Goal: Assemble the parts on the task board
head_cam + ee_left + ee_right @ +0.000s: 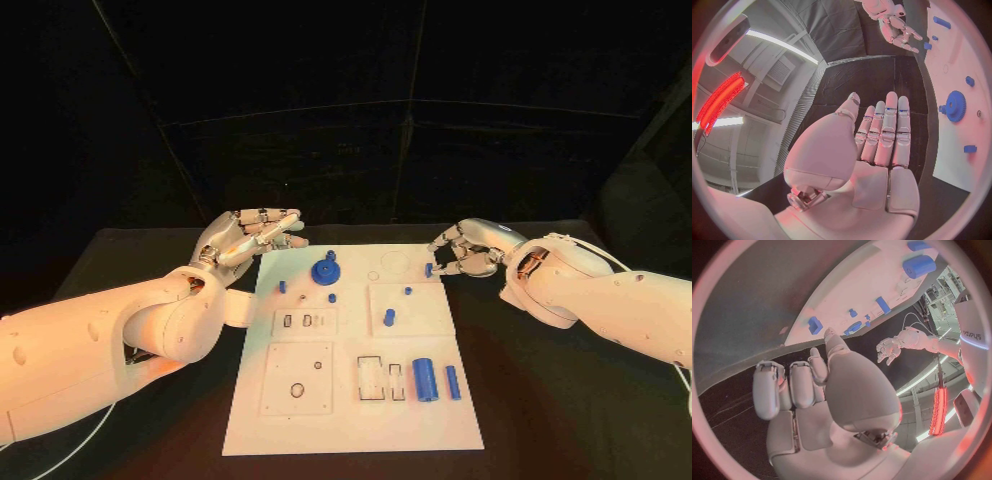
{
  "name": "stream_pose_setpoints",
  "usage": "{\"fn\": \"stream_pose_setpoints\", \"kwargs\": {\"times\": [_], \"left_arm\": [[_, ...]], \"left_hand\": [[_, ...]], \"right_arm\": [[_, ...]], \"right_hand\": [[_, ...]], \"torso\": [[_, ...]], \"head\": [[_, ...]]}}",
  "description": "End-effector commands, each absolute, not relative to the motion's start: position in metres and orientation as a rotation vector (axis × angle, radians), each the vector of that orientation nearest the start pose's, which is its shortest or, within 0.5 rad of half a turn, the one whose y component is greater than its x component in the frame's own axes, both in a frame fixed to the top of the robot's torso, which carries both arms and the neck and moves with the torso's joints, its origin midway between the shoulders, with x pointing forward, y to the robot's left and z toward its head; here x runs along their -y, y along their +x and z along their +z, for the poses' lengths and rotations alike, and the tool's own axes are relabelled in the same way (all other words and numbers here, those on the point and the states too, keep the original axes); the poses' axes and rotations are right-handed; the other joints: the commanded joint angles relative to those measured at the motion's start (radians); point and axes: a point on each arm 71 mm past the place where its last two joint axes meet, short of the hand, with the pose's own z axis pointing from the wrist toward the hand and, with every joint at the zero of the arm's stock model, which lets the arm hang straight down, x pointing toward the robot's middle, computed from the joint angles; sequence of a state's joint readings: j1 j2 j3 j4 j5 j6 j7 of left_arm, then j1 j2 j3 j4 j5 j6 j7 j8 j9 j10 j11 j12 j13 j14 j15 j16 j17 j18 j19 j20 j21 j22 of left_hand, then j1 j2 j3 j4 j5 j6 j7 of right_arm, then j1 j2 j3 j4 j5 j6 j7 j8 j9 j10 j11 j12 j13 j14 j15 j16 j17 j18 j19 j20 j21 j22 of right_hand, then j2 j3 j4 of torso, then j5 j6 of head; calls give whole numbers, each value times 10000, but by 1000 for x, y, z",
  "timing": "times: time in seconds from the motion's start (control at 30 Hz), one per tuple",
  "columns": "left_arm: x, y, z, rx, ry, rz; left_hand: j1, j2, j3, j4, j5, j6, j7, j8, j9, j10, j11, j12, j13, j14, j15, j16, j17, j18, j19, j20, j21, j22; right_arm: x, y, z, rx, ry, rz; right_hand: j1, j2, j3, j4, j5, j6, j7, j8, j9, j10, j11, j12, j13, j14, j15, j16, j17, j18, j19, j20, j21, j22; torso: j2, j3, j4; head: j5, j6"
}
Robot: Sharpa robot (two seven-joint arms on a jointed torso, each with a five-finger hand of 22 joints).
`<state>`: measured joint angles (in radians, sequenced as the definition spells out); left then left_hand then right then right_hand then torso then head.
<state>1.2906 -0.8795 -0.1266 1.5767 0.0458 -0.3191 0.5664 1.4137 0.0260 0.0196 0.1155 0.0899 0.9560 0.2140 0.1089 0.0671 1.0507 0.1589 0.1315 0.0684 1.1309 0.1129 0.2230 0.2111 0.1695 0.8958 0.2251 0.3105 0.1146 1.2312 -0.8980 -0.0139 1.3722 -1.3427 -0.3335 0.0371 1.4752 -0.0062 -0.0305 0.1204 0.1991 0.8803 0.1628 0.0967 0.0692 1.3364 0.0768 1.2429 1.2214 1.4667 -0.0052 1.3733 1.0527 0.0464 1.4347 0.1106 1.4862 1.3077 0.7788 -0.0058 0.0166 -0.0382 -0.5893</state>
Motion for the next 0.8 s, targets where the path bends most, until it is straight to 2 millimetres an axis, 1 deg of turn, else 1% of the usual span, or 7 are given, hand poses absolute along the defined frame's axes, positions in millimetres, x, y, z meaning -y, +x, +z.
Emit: {"fn": "stream_pose_setpoints", "kwargs": {"times": [0.03,0.23,0.47,0.8], "left_arm": [[-213,484,-151,-12784,-9986,-16516],[-213,484,-151,-12785,-9985,-16516],[-213,484,-151,-12791,-9985,-16519],[-214,484,-151,-12787,-9992,-16500]], "left_hand": [[0,114,3,-43,16,90,10,-15,2,48,8,-50,-11,-48,-19,-68,16,152,-39,28,-35,-16],[0,114,3,-43,16,90,10,-15,2,48,8,-50,-11,-48,-19,-68,16,152,-39,28,-35,-16],[4,113,6,-49,16,89,17,-20,0,46,12,-60,-13,-47,-18,-76,17,152,-38,27,-36,-18],[4,113,6,-49,16,89,17,-20,0,46,12,-60,-13,-47,-18,-76,17,152,-38,27,-36,-18]], "right_arm": [[271,518,-166,-16146,-597,5933],[268,521,-168,-16129,-581,5845],[264,525,-171,-16298,-613,5766],[262,525,-177,-16612,-775,5616]], "right_hand": [[117,16,10,-48,68,-30,16,-4,2,11,-28,19,20,176,27,-37,-2,-37,-29,-5,-26,800],[128,52,22,-61,69,30,19,29,16,23,-27,34,38,177,27,-38,0,-39,-25,-5,-24,807],[107,160,46,-70,26,289,20,158,56,63,-28,74,83,181,26,-40,0,-40,-18,-5,-23,816],[93,191,49,-86,5,446,2,225,70,102,-43,118,130,181,17,-46,-11,-43,-6,-10,-18,833]], "torso": [[-1,1,0],[0,9,-4],[0,3,10],[-8,1,-5]], "head": [[-3,-27],[11,-30],[18,-60],[28,-85]]}}
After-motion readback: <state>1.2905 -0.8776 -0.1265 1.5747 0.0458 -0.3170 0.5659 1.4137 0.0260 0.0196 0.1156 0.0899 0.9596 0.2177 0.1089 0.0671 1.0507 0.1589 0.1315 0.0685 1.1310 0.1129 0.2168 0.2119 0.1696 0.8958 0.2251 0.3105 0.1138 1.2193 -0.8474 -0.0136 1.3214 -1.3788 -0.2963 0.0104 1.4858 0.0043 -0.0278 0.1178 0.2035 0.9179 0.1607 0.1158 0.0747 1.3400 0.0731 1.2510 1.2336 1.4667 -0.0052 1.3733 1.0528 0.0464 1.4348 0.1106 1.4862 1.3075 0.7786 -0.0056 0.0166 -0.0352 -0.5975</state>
